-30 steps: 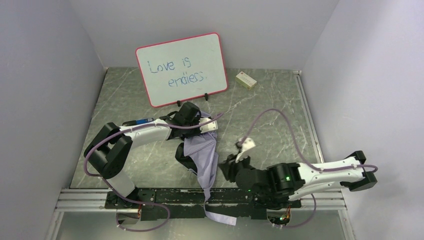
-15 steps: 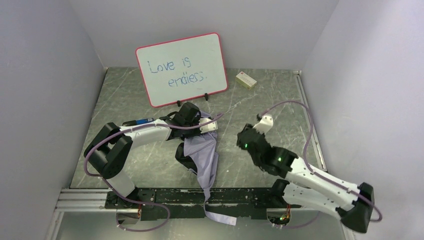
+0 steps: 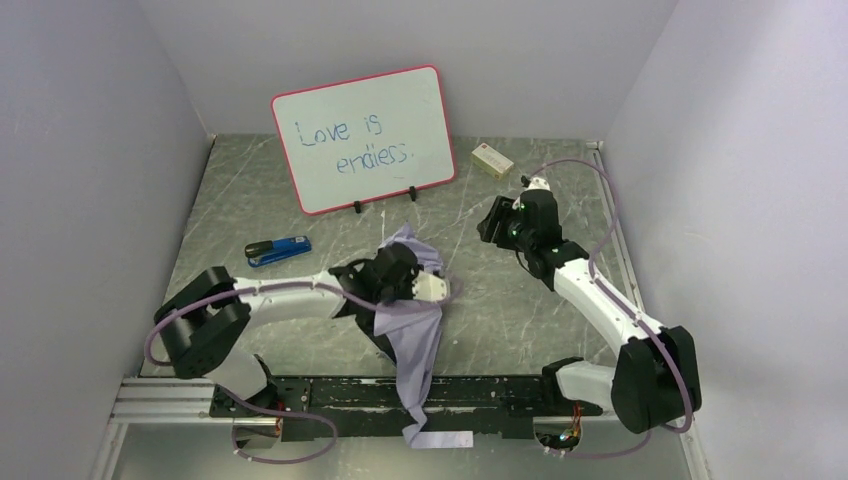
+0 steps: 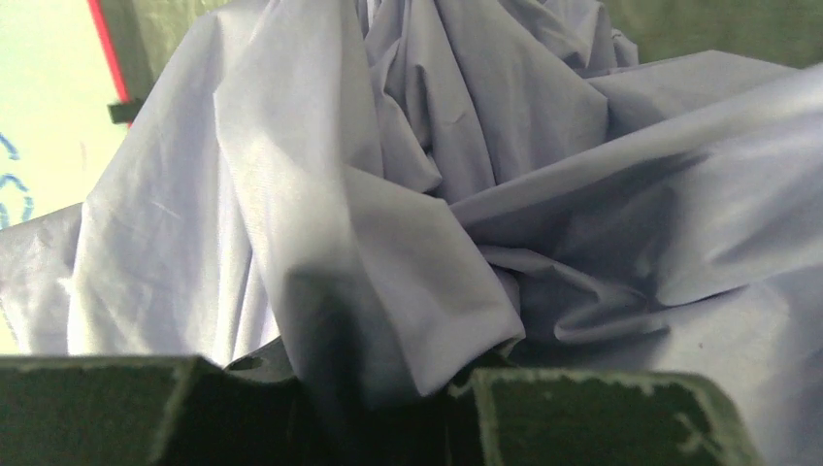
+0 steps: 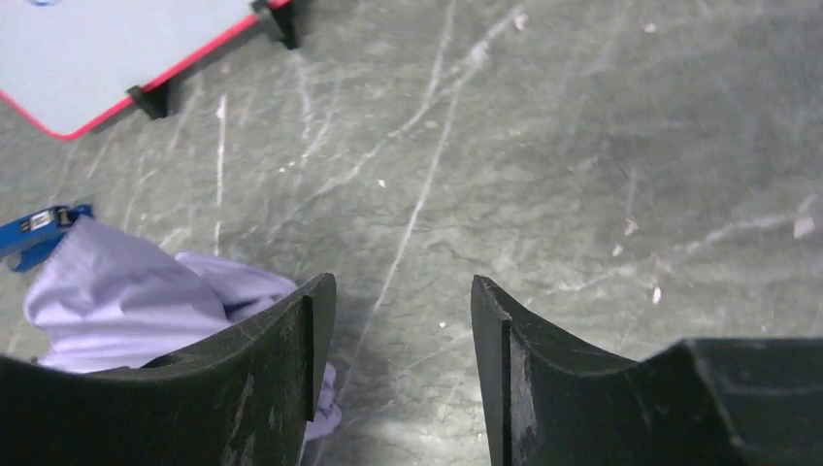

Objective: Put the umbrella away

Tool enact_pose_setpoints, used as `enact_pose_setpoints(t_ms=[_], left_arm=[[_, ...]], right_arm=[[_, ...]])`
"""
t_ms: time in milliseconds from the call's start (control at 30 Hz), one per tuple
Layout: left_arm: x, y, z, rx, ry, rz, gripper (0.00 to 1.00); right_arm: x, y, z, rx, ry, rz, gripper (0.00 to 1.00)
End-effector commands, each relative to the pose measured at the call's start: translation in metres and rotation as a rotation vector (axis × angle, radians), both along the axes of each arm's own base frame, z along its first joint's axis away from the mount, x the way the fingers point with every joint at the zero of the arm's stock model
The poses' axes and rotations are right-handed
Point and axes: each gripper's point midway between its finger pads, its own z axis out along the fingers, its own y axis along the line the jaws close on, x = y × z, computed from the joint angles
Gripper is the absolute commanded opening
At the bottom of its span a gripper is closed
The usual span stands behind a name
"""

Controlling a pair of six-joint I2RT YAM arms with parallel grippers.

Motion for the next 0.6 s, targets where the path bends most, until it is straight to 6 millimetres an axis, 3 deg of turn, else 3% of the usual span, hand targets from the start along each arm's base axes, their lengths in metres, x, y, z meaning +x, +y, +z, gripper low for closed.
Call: enact_pose_setpoints(t_ms=[0, 167, 200, 233, 400, 567], left_arm=[[-0.008, -0.002, 0.039, -0.02, -0.225, 0.038, 0.17], [-0.037, 0.001, 0.056, -0.053, -0.372, 0.048, 0.55], [-0.04, 0.001, 0.06, -0.068, -0.379, 0.058, 0.78], [-0.043, 0.001, 0.062, -0.079, -0.376, 0.065, 0.93], [-0.058, -0.003, 0.092, -0.21, -0.352, 0.086, 0.97], [-0.087, -0.007, 0.136, -0.448, -0.237, 0.058, 0.97]], right_arm=[[0.006, 0.016, 0.037, 0.01, -0.173, 0.149, 0.59], [-0.001, 0.013, 0.047, -0.02, -0.273, 0.19, 0.7], [-0.001, 0.015, 0.051, -0.028, -0.287, 0.211, 0.72], [-0.001, 0.017, 0.054, -0.037, -0.292, 0.23, 0.74], [-0.003, 0.03, 0.058, -0.068, -0.27, 0.358, 0.76], [-0.015, 0.063, 0.061, 0.025, -0.26, 0.567, 0.76]])
